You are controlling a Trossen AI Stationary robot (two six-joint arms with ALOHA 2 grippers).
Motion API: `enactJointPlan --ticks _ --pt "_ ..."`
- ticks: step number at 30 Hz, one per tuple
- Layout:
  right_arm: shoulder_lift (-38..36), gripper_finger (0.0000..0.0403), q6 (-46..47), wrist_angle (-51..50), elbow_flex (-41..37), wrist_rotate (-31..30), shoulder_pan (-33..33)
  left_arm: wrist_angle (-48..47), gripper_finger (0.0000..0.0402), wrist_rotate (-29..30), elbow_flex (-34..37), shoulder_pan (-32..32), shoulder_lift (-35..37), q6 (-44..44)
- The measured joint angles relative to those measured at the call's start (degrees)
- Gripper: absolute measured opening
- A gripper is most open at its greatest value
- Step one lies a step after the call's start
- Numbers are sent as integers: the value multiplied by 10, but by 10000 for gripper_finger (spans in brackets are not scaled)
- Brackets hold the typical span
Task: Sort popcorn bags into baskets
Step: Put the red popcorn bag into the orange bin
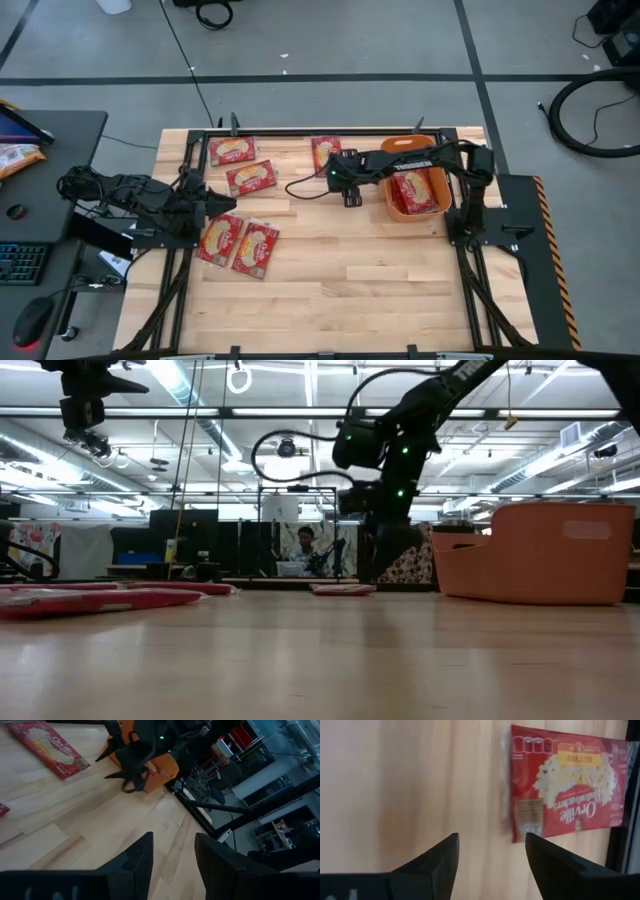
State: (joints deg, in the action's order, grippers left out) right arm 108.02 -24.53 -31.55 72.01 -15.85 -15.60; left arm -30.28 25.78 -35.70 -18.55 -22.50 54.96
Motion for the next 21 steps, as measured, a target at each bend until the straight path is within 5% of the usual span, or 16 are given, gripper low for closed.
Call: enactJointPlan --ticks 21 --pt "63 215 -147 59 20 -3 -56 0 148 6 0 0 0 4"
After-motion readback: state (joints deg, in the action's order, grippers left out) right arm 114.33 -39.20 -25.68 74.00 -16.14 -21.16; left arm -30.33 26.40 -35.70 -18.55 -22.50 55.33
